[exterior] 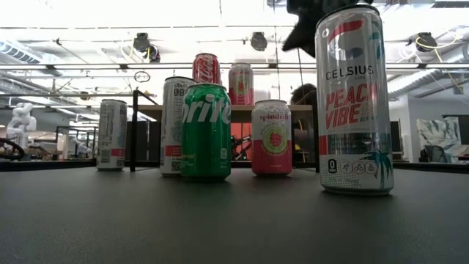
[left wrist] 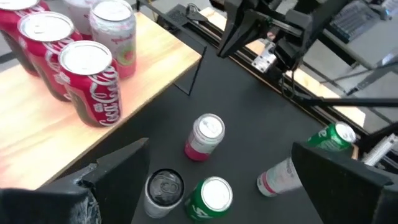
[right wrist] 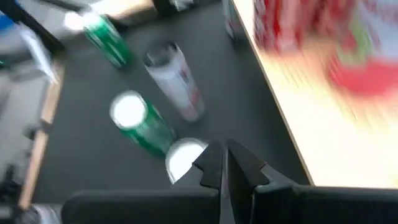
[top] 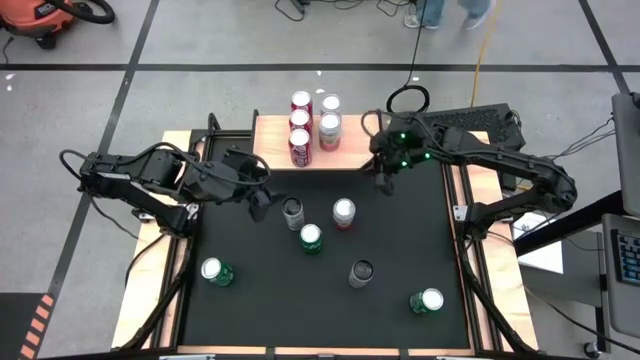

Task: Place canned beverage on shelf
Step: Put the top white pink soda can on the shelf aligned with the other white pink soda can

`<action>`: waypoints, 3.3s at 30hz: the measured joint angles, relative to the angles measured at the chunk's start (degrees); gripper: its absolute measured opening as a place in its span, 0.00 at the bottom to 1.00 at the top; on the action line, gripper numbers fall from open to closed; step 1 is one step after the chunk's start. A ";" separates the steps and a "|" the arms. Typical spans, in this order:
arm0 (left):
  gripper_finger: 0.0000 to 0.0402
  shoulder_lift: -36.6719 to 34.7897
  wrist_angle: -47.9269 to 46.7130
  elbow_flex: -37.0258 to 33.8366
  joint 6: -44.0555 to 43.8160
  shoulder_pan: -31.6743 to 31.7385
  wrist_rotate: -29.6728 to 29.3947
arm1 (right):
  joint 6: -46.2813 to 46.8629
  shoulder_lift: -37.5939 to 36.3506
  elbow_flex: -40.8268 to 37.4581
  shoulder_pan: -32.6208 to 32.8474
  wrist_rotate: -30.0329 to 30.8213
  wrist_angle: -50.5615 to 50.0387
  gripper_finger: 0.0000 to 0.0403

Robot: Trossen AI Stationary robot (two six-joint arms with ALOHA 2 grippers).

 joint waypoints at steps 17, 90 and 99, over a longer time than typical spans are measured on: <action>0.97 0.00 -1.61 -0.32 -2.07 1.59 -6.17 | 0.00 10.18 -4.87 -2.40 2.57 26.26 0.00; 0.97 0.00 -4.13 -0.66 1.40 1.88 -6.03 | 1.41 17.72 -4.83 -7.34 7.42 36.16 0.00; 0.97 0.01 -4.11 -0.66 1.40 1.88 -6.01 | 1.73 16.57 -4.74 -7.17 6.86 34.77 0.00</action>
